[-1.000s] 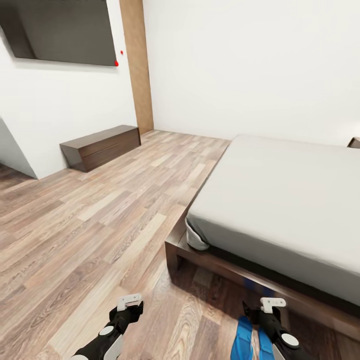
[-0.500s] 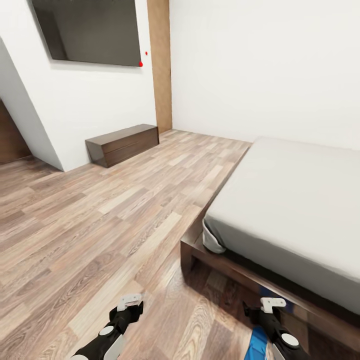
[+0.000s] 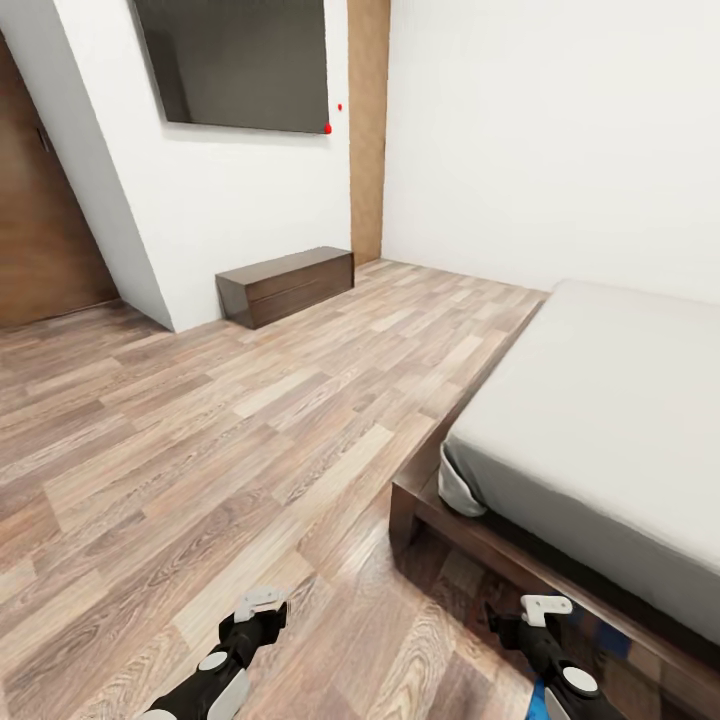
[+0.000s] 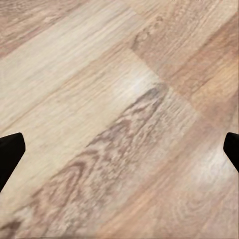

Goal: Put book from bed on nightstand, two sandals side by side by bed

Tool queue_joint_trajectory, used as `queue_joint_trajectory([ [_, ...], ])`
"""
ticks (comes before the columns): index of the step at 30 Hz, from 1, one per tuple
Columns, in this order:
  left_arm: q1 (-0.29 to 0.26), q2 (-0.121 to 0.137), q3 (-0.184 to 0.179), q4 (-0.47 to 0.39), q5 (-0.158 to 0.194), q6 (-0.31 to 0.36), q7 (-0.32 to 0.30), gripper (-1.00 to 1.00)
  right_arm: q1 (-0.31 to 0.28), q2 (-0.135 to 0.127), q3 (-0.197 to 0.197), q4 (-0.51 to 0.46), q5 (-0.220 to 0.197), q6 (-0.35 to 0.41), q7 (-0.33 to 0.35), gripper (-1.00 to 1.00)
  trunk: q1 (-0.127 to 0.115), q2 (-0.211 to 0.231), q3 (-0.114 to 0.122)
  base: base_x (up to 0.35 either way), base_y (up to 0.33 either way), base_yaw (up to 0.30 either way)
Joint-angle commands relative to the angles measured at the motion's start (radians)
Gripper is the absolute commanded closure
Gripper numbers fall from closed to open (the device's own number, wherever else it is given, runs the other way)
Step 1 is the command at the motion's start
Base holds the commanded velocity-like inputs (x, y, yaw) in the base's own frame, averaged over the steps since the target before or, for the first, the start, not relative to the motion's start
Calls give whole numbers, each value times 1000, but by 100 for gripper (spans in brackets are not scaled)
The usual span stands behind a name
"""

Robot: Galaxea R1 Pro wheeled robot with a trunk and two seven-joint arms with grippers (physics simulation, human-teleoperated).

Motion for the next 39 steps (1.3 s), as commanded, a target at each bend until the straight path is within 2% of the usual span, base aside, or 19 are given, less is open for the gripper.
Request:
queue_joint_trajectory([
  [1, -1, 0, -8, 1, 8, -4, 5, -100, 0, -2, 6, 1, -11, -5, -1, -100, 0, 0, -1, 0, 0, 243],
  [16, -1, 0, -8, 1, 8, -4, 5, -100, 0, -1, 6, 1, -10, -5, 1, -100, 0, 0, -1, 0, 0, 243],
  [19, -1, 0, -8, 1, 8, -4, 5, -100, 0, -1, 9, 1, 4, -5, 5, -100, 0, 0, -1, 0, 0, 243],
  [27, -1, 0, -8, 1, 8, -4, 5, -100, 0, -1, 13, 20, 81, -5, 12, -100, 0, 0, -1, 0, 0, 243],
  [39, -1, -1, -8, 1, 8, -4, 5, -100, 0, 0, 13, 28, 86, -5, 12, -100, 0, 0, -1, 20, 11, 243],
])
